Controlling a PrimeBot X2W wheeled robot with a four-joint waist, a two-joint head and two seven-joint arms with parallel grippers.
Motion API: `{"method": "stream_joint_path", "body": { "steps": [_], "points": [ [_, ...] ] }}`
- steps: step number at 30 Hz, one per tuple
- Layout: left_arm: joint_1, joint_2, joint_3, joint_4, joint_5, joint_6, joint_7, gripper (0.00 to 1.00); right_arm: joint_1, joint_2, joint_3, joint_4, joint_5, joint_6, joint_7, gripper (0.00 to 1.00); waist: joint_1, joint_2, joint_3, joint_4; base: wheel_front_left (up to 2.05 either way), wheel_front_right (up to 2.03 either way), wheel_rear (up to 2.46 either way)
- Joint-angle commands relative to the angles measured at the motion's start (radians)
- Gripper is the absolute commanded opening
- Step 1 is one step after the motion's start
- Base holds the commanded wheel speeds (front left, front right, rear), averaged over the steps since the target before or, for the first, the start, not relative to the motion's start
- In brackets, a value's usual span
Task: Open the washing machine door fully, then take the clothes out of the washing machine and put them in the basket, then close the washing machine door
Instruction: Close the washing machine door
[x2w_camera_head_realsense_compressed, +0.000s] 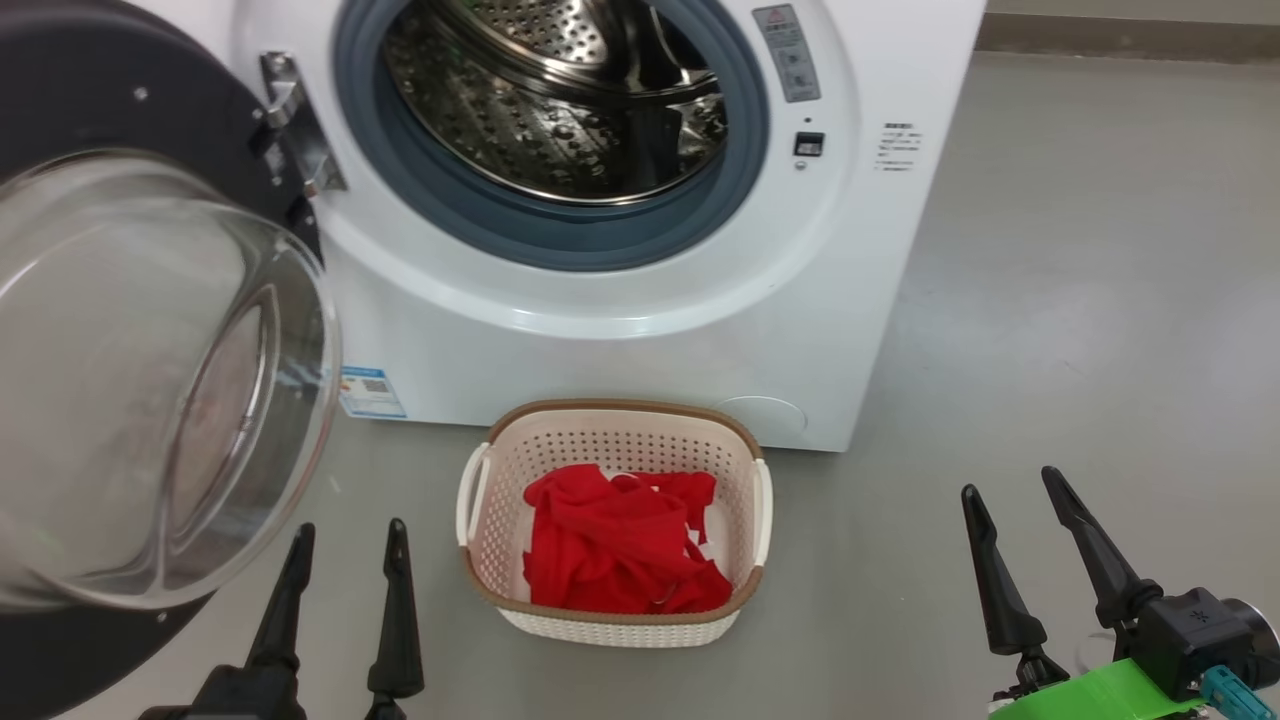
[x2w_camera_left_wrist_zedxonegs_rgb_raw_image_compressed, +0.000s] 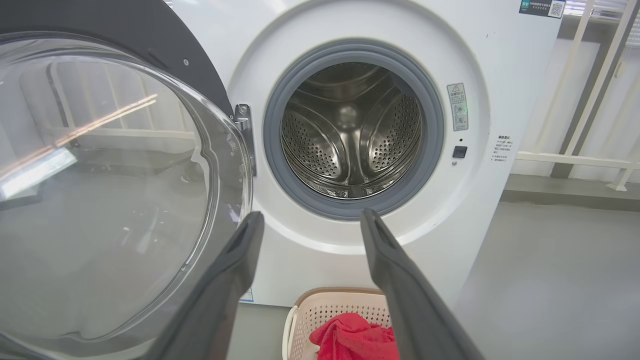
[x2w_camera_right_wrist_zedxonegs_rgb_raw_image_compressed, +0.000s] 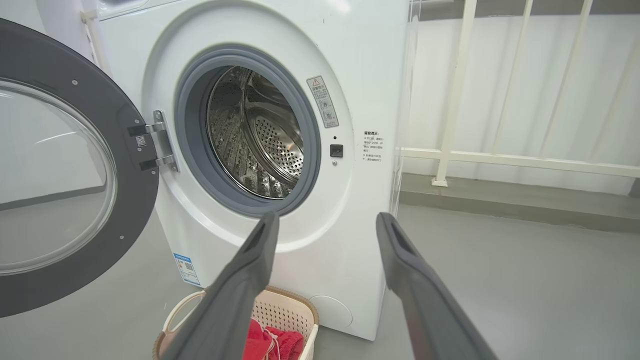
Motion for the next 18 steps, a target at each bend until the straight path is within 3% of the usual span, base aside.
{"method": "stream_joint_path", "body": {
  "steps": [1,18],
  "points": [
    [-0.018,0.019,0.032,-0.032,0.010,0.010,0.000,1.00,-0.024,-0.013,0.028,-0.030,-0.013,0.006,-0.006,1.00,0.0000,0.0000,0.002,0.044,0.00,0.00,0.00],
    [-0.016,0.032,0.029,-0.065,0.024,0.039,0.010,1.00,-0.033,-0.013,0.046,-0.032,-0.012,0.006,-0.006,1.00,0.0000,0.0000,0.002,0.207,0.00,0.00,0.00]
  ]
}}
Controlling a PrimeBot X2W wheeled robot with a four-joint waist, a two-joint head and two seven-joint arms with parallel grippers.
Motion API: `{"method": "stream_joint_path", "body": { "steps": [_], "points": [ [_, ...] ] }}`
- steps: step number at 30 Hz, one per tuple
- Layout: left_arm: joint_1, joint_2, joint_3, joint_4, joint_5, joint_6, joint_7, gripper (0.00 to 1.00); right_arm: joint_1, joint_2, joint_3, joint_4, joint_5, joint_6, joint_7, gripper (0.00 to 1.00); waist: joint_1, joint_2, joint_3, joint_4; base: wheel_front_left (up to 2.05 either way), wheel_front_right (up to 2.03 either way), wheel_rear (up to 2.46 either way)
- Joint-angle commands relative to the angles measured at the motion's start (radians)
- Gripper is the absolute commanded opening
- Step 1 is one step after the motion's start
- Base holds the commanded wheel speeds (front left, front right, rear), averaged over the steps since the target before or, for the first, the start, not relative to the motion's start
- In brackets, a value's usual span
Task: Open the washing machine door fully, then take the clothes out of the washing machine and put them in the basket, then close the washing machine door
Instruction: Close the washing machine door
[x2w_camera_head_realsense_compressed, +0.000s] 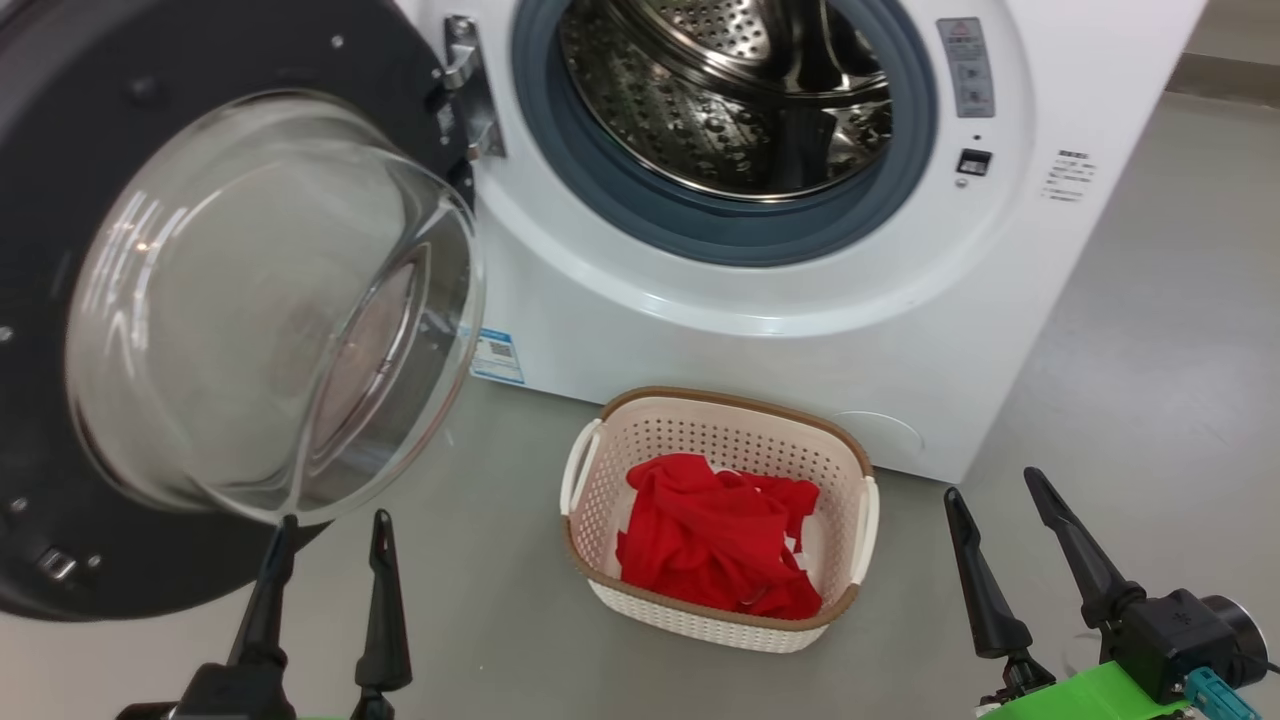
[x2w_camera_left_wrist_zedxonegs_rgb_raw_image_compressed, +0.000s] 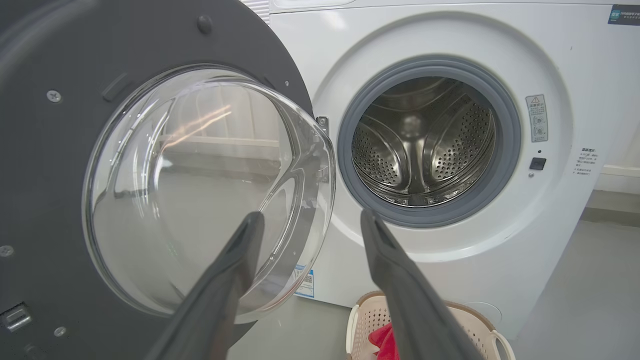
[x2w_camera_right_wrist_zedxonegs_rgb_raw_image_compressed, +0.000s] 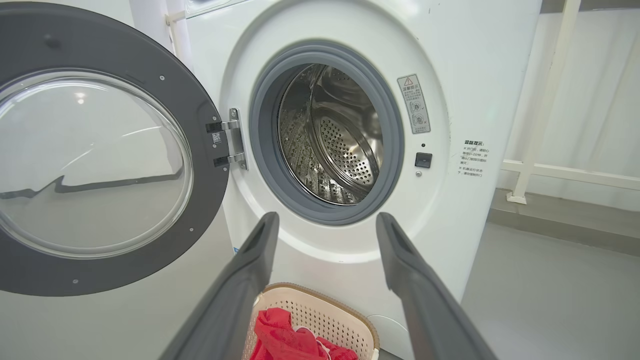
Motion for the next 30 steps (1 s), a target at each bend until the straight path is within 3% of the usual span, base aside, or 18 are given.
{"method": "stream_joint_path", "body": {
  "steps": [1,11,21,22,24,30],
  "points": [
    [-0.016,0.014,0.031,-0.031,0.010,0.010,0.001,1.00,-0.031,-0.013,0.020,-0.027,-0.002,0.006,-0.006,1.00,0.0000,0.0000,0.001,0.036,0.00,0.00,0.00],
    [-0.010,0.017,0.030,-0.042,0.007,0.022,0.001,1.00,-0.027,-0.013,0.016,-0.024,-0.002,0.006,-0.006,1.00,0.0000,0.0000,-0.004,0.128,0.00,0.00,0.00],
    [0.002,0.017,0.030,-0.055,0.005,0.039,-0.005,1.00,-0.025,-0.013,0.023,-0.027,-0.006,0.006,-0.003,1.00,0.0000,0.0000,-0.002,0.162,0.00,0.00,0.00],
    [0.003,0.018,0.031,-0.056,0.005,0.041,-0.007,0.85,-0.025,-0.013,0.024,-0.028,-0.007,0.006,-0.003,1.00,0.0000,0.0000,-0.002,0.162,0.00,0.00,0.00],
    [0.001,0.019,0.033,-0.060,0.002,0.040,-0.011,0.01,-0.024,-0.013,0.024,-0.030,-0.009,0.006,-0.001,1.00,0.0000,0.0000,-0.002,0.162,0.00,0.00,0.00],
    [-0.010,0.013,0.062,-0.102,-0.033,0.041,-0.031,0.00,-0.020,-0.013,0.023,-0.031,-0.009,0.006,0.003,1.00,0.0000,0.0000,-0.008,0.159,0.00,0.00,0.00]
  ]
}}
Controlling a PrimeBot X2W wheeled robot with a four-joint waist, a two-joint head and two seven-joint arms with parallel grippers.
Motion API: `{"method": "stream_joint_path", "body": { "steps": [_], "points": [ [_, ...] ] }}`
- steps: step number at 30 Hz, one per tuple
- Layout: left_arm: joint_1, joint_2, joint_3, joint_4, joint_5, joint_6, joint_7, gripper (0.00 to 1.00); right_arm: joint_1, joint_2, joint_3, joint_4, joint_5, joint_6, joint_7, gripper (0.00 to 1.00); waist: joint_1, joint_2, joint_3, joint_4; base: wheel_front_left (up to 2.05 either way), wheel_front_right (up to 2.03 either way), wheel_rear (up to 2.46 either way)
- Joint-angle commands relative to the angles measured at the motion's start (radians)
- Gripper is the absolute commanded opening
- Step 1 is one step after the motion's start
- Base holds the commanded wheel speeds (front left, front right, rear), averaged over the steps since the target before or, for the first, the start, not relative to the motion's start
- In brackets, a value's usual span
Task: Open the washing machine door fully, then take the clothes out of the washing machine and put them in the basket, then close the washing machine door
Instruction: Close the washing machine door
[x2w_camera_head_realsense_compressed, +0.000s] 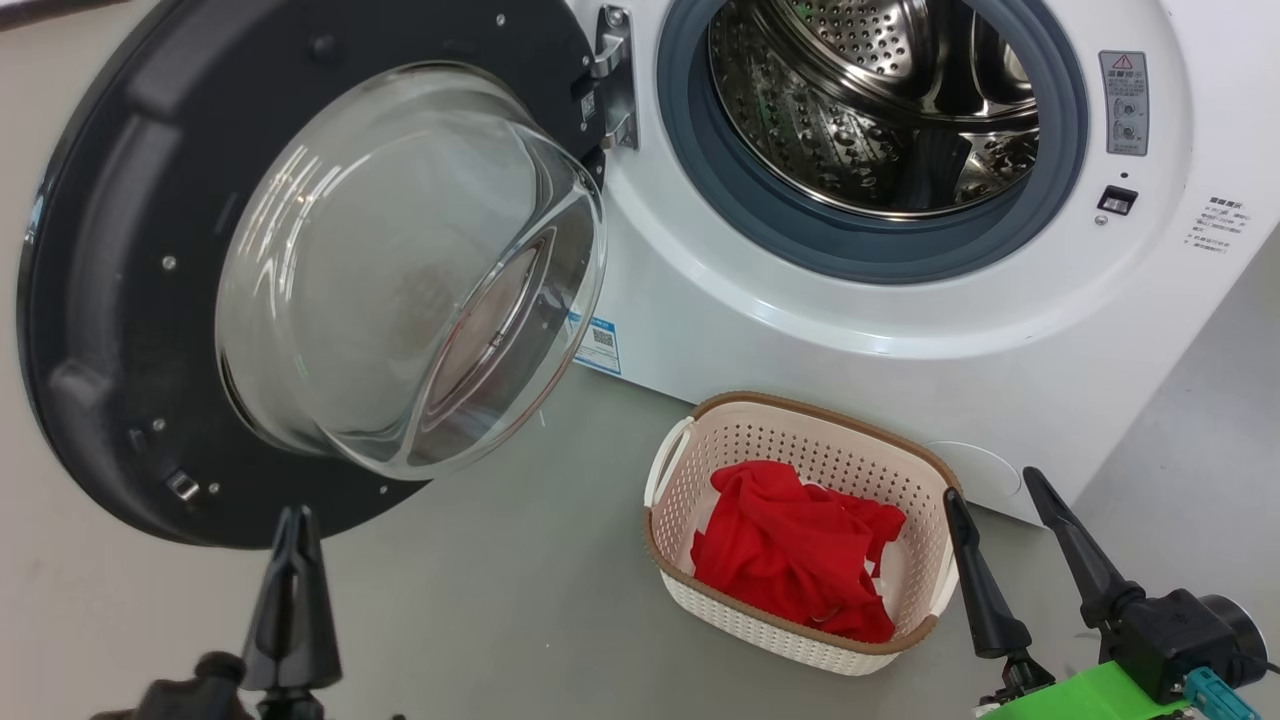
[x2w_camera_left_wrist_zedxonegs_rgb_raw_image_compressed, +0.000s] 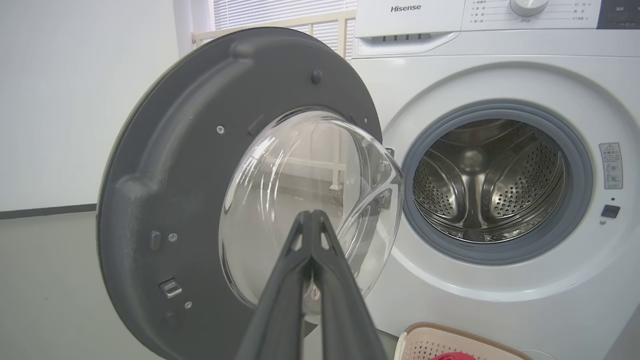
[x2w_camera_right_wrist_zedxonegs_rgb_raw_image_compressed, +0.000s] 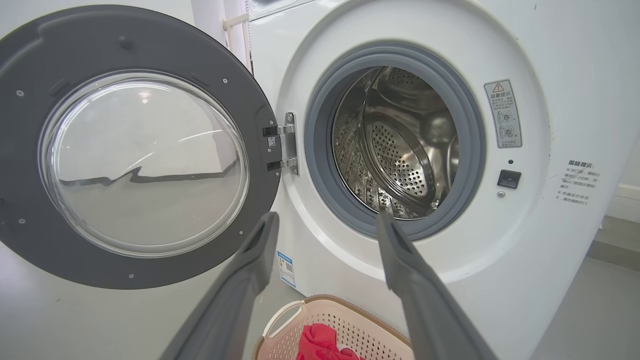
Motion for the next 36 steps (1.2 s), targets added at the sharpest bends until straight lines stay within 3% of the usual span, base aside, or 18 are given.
{"method": "stream_joint_path", "body": {
  "steps": [1,5,17,24,29,36],
  "points": [
    [-0.034,0.008,0.057,-0.048,-0.022,0.010,-0.013,0.00,-0.019,-0.013,0.021,-0.029,-0.008,0.006,0.002,1.00,0.0000,0.0000,-0.004,-0.002,0.00,0.00,0.00],
    [-0.058,0.010,0.115,-0.084,-0.076,0.005,-0.023,0.00,-0.016,-0.013,0.022,-0.031,-0.008,0.006,0.004,1.00,0.0000,0.0000,-0.008,-0.006,0.00,0.00,0.00],
    [-0.250,0.010,0.301,-0.064,-0.344,-0.079,-0.033,0.00,-0.001,-0.013,0.017,-0.044,-0.013,0.006,0.021,1.00,0.0000,0.0000,-0.018,-0.002,0.00,0.00,0.00],
    [-0.409,0.047,0.419,0.081,-0.553,-0.119,0.039,0.00,0.003,-0.013,0.017,-0.053,-0.017,0.006,0.030,1.00,0.0000,0.0000,-0.022,-0.004,0.00,0.00,0.00],
    [-0.535,0.082,0.497,0.216,-0.690,-0.109,0.119,0.00,0.003,-0.013,0.016,-0.060,-0.019,0.006,0.035,1.00,0.0000,0.0000,-0.019,-0.009,0.00,0.00,0.00],
    [-0.694,0.157,0.541,0.462,-0.776,-0.084,0.211,0.00,0.004,-0.013,0.014,-0.063,-0.018,0.006,0.038,1.00,0.0000,0.0000,-0.015,-0.016,0.00,0.00,0.00]
  ]
}}
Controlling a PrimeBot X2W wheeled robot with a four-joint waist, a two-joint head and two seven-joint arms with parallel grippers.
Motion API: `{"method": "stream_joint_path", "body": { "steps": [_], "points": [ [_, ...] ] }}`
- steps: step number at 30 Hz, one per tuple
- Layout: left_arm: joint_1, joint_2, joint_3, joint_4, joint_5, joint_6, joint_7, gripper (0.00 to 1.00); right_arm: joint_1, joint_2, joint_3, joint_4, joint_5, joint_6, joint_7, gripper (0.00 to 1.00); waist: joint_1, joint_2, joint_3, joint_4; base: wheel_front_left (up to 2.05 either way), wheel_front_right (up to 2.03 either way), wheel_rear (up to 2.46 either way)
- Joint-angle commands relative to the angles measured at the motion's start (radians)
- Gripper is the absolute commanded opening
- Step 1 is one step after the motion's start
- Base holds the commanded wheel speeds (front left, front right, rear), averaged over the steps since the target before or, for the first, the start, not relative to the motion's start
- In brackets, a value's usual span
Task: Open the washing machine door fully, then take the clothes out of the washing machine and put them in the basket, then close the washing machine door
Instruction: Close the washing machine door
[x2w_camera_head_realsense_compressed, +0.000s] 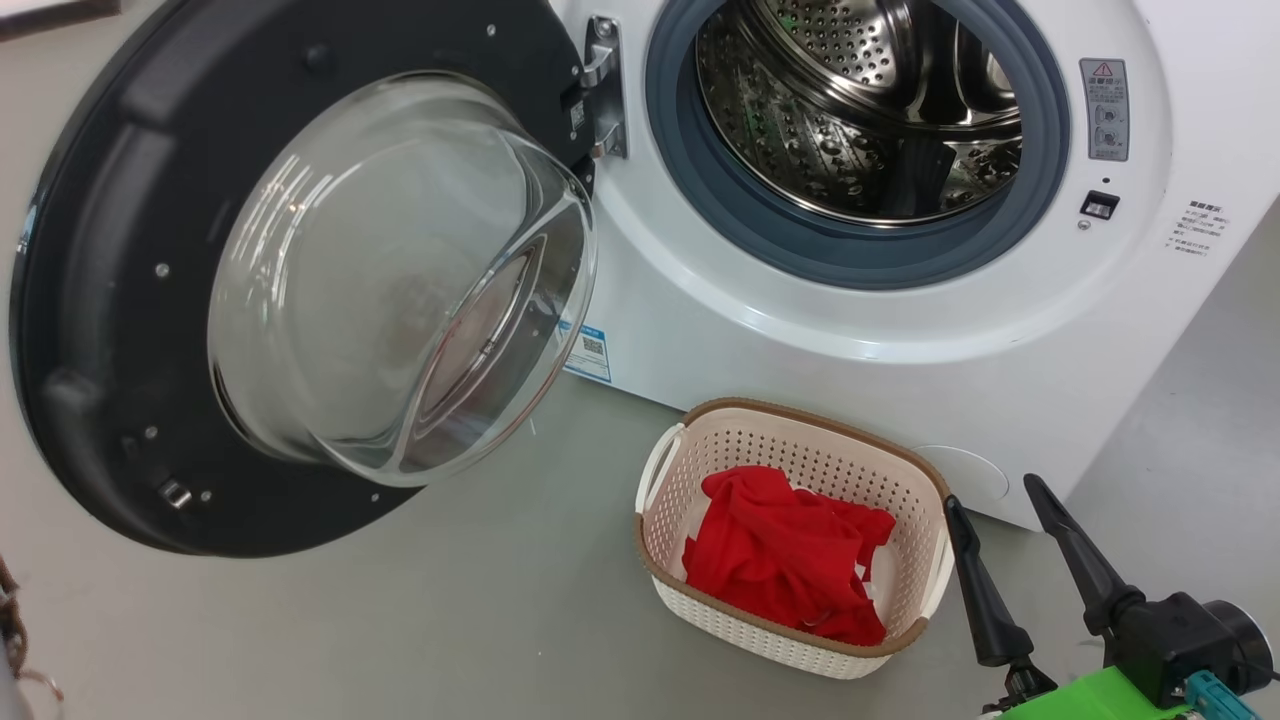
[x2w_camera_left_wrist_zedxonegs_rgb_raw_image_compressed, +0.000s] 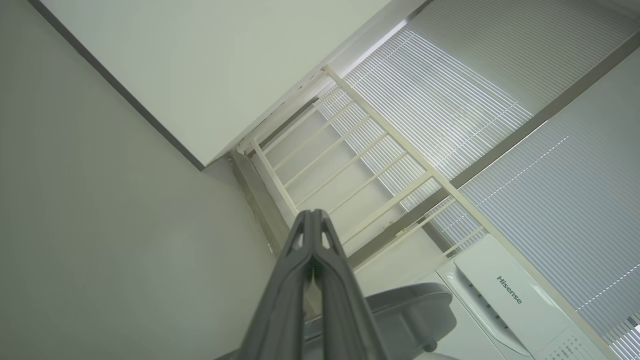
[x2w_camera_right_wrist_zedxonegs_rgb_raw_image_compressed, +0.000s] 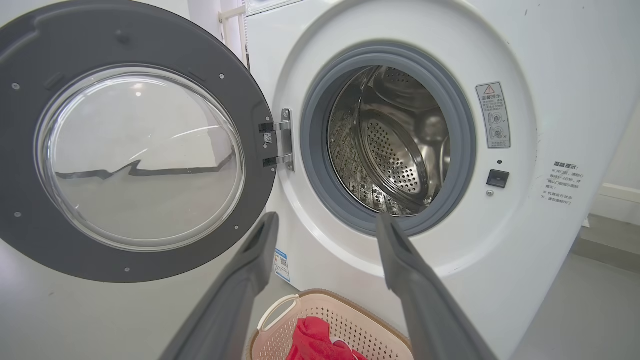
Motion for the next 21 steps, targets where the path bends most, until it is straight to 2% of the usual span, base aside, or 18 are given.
{"method": "stream_joint_path", "body": {
  "steps": [1,7,12,18,21],
  "points": [
    [-0.062,0.061,0.029,0.018,-0.021,0.012,0.031,0.00,-0.018,-0.013,0.017,-0.030,-0.008,0.006,0.000,1.00,-0.0001,-0.0001,0.002,-0.002,0.00,0.00,0.00],
    [-0.183,0.096,0.046,0.190,-0.112,0.055,0.177,0.00,-0.023,-0.013,0.020,-0.037,-0.015,0.006,0.007,1.00,-0.0001,-0.0001,0.013,-0.015,0.00,0.00,0.00],
    [-0.234,0.142,0.041,0.292,-0.134,0.077,0.261,0.00,-0.026,-0.013,0.027,-0.042,-0.016,0.006,0.012,1.00,-0.0001,-0.0001,0.018,-0.033,0.00,0.00,0.00],
    [-0.250,0.204,0.015,0.392,-0.127,0.080,0.347,0.00,-0.027,-0.013,0.031,-0.044,-0.018,0.006,0.014,1.00,-0.0001,-0.0001,0.022,-0.057,0.00,0.00,0.00],
    [-0.250,0.215,0.004,0.412,-0.126,0.073,0.376,0.00,-0.028,-0.013,0.030,-0.045,-0.019,0.006,0.014,1.00,-0.0001,-0.0001,0.024,-0.063,0.00,0.00,0.00]
  ]
}}
